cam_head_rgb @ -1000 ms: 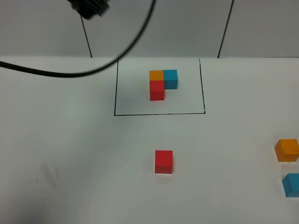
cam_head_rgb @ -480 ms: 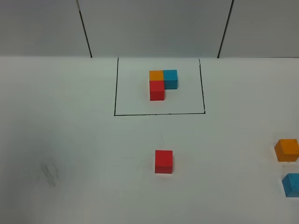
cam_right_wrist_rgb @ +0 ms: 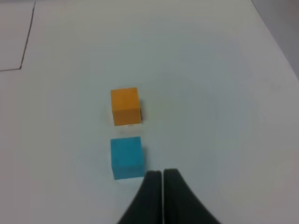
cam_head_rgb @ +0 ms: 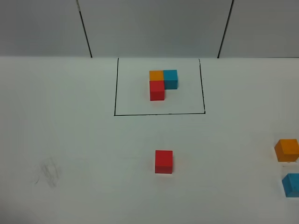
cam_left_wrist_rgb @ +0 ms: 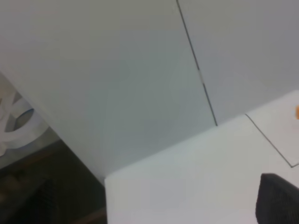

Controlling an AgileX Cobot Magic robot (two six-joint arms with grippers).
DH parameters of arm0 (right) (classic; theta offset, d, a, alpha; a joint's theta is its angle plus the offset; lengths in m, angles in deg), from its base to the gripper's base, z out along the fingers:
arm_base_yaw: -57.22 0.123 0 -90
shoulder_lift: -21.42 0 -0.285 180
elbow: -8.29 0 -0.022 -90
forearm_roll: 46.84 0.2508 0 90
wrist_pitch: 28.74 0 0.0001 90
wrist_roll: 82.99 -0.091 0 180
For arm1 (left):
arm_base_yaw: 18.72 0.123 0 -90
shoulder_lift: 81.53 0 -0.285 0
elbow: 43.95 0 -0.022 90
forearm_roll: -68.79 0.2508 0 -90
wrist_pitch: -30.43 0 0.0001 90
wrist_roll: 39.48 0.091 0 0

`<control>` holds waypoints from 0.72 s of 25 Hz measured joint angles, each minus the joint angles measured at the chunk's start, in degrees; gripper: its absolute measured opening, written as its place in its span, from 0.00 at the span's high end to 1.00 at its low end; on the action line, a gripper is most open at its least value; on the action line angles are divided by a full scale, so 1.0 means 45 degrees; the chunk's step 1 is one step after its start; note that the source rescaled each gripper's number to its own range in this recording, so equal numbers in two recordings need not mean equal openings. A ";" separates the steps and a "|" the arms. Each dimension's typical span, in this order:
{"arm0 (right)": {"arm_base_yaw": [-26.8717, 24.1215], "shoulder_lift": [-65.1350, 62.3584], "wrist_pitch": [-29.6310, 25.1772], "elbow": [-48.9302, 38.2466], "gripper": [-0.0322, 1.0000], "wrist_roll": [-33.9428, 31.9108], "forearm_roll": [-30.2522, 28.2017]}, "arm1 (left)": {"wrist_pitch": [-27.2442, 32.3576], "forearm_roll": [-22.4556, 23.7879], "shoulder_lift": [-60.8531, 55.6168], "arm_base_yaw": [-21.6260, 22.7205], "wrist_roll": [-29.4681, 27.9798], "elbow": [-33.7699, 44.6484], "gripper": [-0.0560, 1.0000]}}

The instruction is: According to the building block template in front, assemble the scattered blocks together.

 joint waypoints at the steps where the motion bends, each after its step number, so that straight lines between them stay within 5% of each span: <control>1: 0.0000 0.0000 0.0000 0.0000 0.97 0.0000 0.0000 | 0.0000 -0.0331 -0.0317 0.0000 -0.0118 0.0364 0.06; 5: 0.0000 0.0000 0.0000 0.0000 0.97 0.0000 0.0000 | 0.0000 -0.1370 -0.1275 0.0519 -0.0230 0.1860 0.07; 11: 0.0000 0.0000 0.0000 0.0000 0.97 0.0012 0.0000 | 0.0000 -0.3199 -0.2713 0.3380 0.1123 0.3946 0.07; 18: 0.0000 0.0000 0.0000 0.0000 0.97 0.0002 0.0000 | 0.0000 -0.3730 -0.5073 0.4955 -0.0888 0.6396 0.08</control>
